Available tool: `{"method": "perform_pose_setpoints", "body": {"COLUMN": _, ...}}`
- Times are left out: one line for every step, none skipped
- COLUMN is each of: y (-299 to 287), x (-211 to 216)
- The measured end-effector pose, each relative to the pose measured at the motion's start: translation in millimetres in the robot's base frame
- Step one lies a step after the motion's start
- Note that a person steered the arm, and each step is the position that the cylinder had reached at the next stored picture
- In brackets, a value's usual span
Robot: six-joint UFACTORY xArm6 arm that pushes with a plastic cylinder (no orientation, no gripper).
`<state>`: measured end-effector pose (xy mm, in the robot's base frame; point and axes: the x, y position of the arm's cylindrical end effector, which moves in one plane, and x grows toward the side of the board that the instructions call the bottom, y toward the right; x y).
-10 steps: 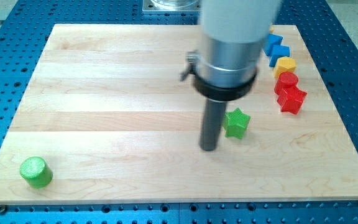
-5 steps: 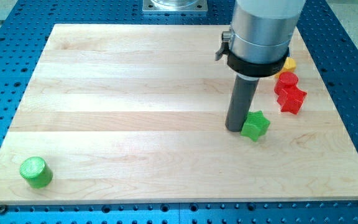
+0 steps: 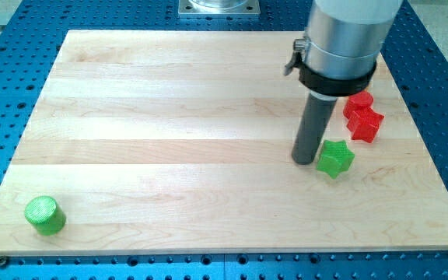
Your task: Slide the green star below the red star
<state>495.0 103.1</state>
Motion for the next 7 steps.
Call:
{"method": "perform_pose_setpoints", "body": {"y": -12.2, "x": 6.8}}
{"method": "perform_pose_setpoints", "body": {"y": 2.0, "x": 6.8}}
{"method": "perform_pose_setpoints", "body": {"y": 0.2, "x": 6.8}}
{"method": "perform_pose_setpoints", "body": {"y": 6.5, "x": 8.3}}
{"method": "perform_pose_setpoints", "body": {"y": 18.8, "x": 8.8}}
{"method": "perform_pose_setpoints", "body": {"y": 22.0, "x": 10.0}}
{"method": "perform_pose_setpoints", "body": {"y": 56.2, "x": 3.1}}
